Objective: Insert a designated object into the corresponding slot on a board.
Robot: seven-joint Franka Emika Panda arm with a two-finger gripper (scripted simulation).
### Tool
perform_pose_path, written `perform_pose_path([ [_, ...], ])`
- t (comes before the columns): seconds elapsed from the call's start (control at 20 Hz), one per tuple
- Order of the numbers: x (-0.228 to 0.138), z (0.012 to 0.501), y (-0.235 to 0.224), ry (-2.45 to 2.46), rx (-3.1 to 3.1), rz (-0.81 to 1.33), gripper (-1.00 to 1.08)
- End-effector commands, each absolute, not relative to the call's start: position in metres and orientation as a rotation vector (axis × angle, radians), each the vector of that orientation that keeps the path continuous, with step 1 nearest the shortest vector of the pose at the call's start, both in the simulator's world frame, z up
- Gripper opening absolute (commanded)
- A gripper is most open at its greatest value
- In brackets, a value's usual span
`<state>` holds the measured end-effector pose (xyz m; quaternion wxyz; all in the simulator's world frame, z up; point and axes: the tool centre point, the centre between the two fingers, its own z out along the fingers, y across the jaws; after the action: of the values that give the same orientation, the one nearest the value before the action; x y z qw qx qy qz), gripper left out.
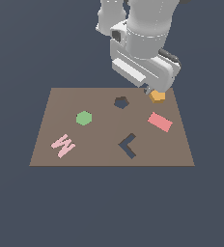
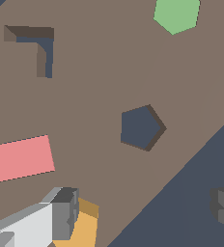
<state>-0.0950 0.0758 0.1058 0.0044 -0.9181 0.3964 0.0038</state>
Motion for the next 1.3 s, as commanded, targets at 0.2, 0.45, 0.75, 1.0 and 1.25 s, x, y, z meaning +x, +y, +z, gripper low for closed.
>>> perform_pose_path([
  [0.2, -0.105, 0.091, 0.100, 1.518, -2.743, 0.008, 1.00],
  [0.45, -0.109, 0.079, 0.120, 1.717, -2.625, 0.005, 1.00],
  [0.75, -0.110, 0.068, 0.141, 1.910, -2.491, 0.002, 1.00],
  [1.0, -0.108, 0.060, 0.154, 2.030, -2.396, 0.001, 1.00],
  [1.25, -0.106, 0.054, 0.164, 2.115, -2.322, 0.000, 1.00],
])
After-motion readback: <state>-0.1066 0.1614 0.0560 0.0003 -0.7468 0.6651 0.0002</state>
